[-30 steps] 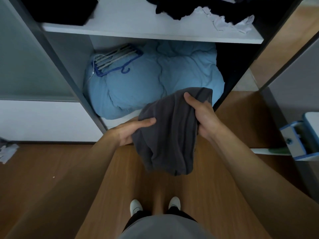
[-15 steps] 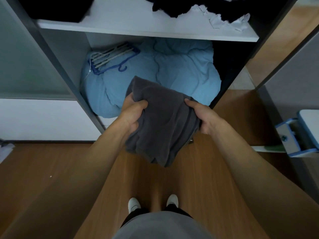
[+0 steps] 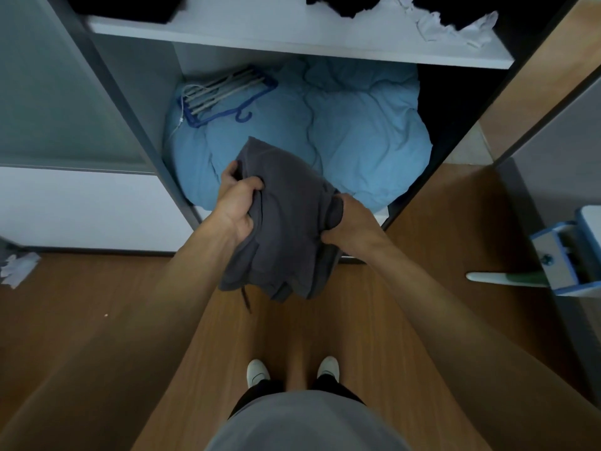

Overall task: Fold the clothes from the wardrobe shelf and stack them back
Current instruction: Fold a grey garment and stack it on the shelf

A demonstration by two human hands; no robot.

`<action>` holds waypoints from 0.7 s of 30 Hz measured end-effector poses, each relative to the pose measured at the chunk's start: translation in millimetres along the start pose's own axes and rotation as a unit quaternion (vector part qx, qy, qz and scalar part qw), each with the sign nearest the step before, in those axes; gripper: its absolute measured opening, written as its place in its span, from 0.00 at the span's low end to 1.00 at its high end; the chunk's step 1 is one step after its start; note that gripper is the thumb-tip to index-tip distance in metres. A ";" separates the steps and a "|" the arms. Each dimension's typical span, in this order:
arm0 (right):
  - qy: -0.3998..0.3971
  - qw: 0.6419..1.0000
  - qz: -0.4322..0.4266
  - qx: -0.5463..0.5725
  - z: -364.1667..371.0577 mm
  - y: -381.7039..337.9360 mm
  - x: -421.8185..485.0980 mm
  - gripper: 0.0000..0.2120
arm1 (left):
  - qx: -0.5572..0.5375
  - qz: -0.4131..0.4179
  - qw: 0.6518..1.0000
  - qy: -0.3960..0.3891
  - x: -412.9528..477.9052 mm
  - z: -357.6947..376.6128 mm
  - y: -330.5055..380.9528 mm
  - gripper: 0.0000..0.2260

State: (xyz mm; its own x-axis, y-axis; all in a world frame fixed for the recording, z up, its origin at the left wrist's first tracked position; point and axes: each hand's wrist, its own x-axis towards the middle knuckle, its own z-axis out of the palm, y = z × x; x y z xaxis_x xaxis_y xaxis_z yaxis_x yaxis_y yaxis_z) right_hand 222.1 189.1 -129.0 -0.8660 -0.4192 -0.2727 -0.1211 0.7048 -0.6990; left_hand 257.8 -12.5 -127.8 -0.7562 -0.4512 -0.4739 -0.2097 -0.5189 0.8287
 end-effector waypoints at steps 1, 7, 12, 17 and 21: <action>-0.007 0.998 0.021 -0.057 -2.6 -2.6 1.0 0.19 | 0.023 0.011 1.000 -0.001 0.2 -4.0 1.1 0.35; 0.021 0.989 0.045 -0.139 -18.2 -16.4 6.2 0.15 | 0.109 0.061 0.991 -0.046 2.5 -31.7 2.1 0.38; 0.045 0.998 0.001 -0.052 -18.8 -27.8 5.5 0.15 | 0.264 0.125 0.948 -0.122 14.2 -63.0 14.8 0.36; 0.082 0.992 -0.040 -0.093 -16.2 -46.9 10.4 0.16 | 0.467 0.134 0.860 -0.158 23.4 -72.8 32.7 0.48; 0.075 0.982 -0.053 -0.162 -18.6 -62.0 15.1 0.16 | 0.624 0.209 0.740 -0.141 23.0 -64.5 40.8 0.57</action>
State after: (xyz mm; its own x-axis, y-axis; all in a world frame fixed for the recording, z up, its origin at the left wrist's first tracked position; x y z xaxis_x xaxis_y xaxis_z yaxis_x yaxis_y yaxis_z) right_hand 207.5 149.7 -77.4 -0.8990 -0.4284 -0.0915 -0.3420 0.8169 -0.4644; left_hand 271.9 -90.9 -124.0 -0.9789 -0.1223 -0.1638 -0.1972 0.7765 0.5985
